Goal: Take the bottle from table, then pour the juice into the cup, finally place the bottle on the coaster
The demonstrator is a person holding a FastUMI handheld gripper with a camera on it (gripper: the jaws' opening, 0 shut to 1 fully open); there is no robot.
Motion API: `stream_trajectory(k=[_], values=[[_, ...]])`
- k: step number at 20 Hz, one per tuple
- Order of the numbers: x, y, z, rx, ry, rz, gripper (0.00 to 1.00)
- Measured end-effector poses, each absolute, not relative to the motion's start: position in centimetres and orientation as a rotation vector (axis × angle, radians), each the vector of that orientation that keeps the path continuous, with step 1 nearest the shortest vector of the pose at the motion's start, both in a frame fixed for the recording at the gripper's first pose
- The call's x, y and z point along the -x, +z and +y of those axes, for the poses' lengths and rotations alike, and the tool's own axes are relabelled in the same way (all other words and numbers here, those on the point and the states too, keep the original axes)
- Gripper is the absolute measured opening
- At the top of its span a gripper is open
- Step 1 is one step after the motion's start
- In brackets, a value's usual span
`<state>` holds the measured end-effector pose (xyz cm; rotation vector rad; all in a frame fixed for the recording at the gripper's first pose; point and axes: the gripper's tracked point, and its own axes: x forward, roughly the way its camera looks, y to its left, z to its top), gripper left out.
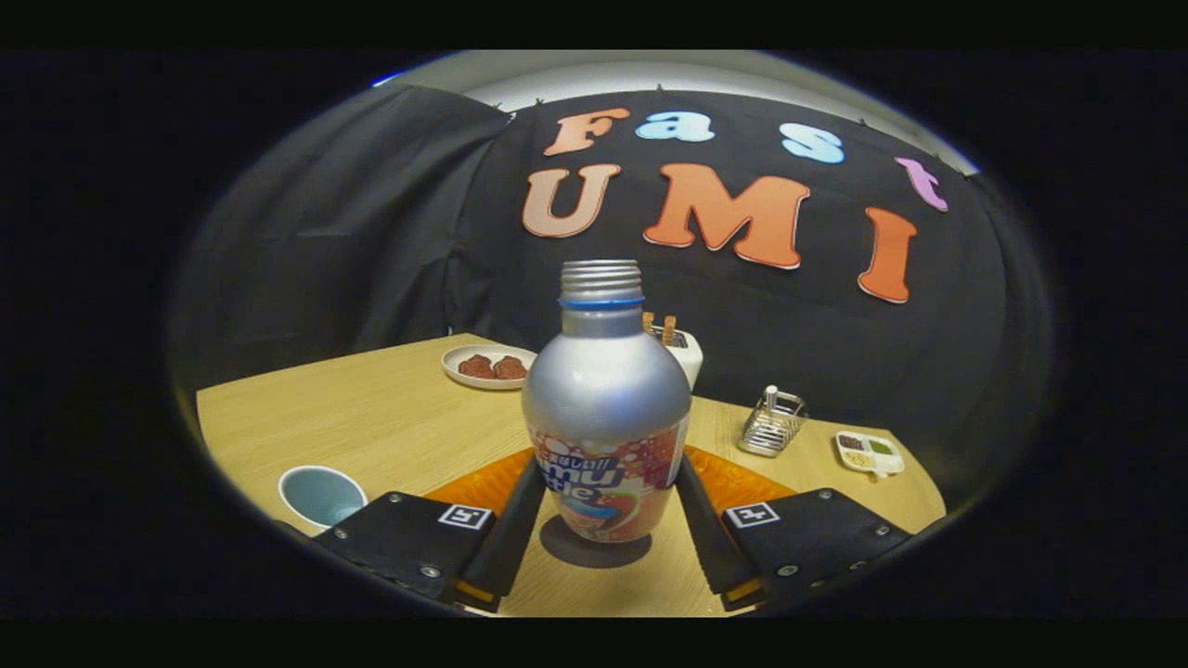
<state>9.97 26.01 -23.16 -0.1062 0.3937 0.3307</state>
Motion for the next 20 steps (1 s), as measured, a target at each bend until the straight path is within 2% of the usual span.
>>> stream_trajectory(k=[9, 20], values=[[-10.3, -27.0, 25.7, -0.042, 0.305, 0.513, 0.77], [-10.4, -29.8, 25.3, -0.053, 0.295, 0.532, 0.77]])
